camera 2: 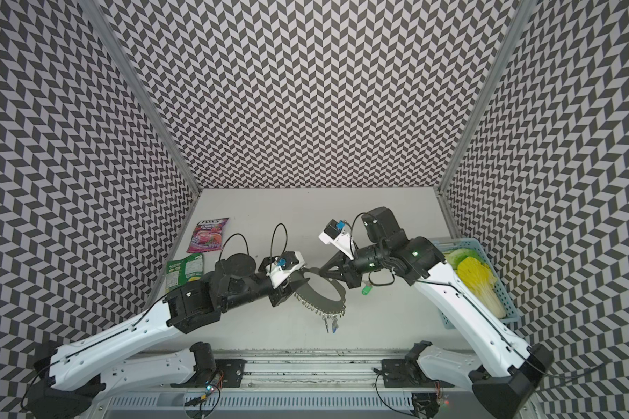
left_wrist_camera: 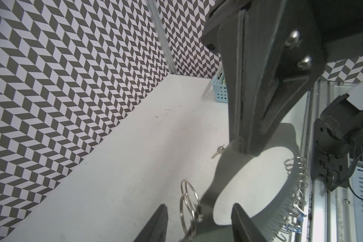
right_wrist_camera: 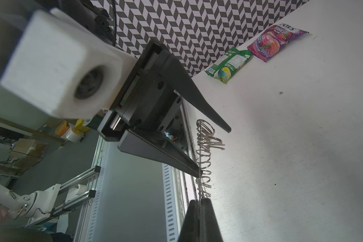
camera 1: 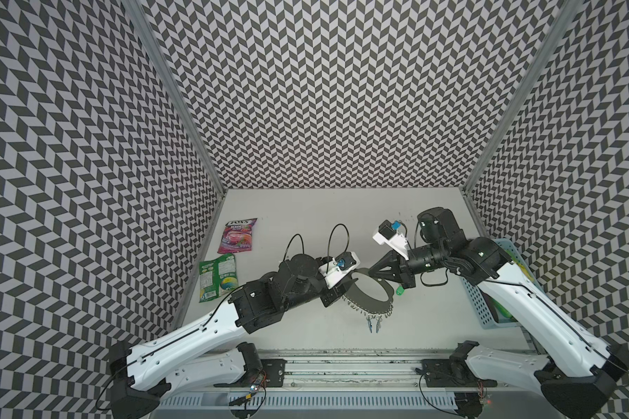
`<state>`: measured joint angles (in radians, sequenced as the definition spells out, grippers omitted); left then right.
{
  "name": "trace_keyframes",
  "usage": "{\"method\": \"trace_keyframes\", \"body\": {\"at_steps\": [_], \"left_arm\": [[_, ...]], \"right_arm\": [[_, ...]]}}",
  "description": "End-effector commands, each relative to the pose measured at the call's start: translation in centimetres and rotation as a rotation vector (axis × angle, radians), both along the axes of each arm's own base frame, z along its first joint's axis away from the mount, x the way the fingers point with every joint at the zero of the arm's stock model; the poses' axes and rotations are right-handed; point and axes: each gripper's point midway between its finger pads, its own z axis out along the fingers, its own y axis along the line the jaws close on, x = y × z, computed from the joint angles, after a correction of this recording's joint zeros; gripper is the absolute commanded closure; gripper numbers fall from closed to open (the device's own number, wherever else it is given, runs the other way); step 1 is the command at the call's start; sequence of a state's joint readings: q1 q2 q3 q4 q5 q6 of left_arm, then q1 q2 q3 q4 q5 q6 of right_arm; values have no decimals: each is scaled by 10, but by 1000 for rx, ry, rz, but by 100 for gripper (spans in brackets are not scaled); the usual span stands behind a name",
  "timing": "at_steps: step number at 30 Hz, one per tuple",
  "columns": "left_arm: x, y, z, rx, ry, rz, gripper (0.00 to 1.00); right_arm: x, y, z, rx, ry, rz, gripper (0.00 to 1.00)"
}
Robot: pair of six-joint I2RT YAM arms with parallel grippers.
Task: Attach keys to a key ring
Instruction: Adjust the keyring.
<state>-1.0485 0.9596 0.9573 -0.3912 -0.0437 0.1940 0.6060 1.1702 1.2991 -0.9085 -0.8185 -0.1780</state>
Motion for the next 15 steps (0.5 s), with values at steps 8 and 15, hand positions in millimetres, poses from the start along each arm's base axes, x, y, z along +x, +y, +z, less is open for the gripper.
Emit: {"method": "trace_keyframes", "body": {"at_steps": [8,15], "left_arm": [[-4,-7,16,-21,-13,-54,56],[-3,-5,18,-14,-19,-48,56]], "right_arm": [[4,-1,25,-5,-208,-6,100],[9,-3,20,-59,-268,-14,100]]}}
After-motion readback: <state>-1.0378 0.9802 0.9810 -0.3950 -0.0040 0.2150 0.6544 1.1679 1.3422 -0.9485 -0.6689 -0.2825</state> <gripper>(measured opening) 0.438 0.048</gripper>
